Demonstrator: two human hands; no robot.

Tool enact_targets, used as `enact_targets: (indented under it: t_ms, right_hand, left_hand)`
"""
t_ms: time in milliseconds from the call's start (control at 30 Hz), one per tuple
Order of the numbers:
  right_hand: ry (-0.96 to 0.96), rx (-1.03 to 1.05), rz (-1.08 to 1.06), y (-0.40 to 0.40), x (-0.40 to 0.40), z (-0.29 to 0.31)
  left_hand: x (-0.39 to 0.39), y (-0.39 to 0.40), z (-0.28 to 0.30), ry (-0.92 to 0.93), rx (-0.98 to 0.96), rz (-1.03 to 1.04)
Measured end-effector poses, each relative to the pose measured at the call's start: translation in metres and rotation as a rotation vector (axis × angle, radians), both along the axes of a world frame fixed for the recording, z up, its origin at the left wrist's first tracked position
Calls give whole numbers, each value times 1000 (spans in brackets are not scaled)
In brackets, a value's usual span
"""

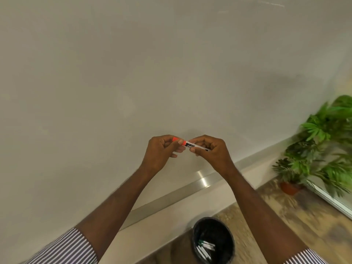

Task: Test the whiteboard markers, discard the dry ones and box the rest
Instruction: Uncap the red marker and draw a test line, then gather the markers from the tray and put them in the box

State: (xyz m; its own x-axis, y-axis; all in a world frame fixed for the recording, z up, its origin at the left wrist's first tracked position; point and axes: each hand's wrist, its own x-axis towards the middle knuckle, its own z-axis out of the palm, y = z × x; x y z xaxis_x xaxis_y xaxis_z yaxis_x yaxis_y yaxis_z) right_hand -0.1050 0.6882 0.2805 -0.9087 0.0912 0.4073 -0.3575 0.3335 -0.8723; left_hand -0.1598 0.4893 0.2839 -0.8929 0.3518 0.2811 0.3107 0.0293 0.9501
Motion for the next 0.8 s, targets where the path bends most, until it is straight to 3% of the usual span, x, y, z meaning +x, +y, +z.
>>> enact_targets:
  t_ms: [333,533,700,800]
  right_hand:
    - [-165,-148,-171,91,25,-87]
    - [-149,-226,-243,131,28,-102]
    - [-120,-73,-329,149,21,-105]
    - [-86,96,-459,148,19,-109]
  left_hand:
    - [-22,111,-68,-10,-269,-209]
    - [-32,170,-96,151,-405,-295]
    - [-34,189,-106,242,-438,-313]
    - [-37,186,-114,468,-524,-216]
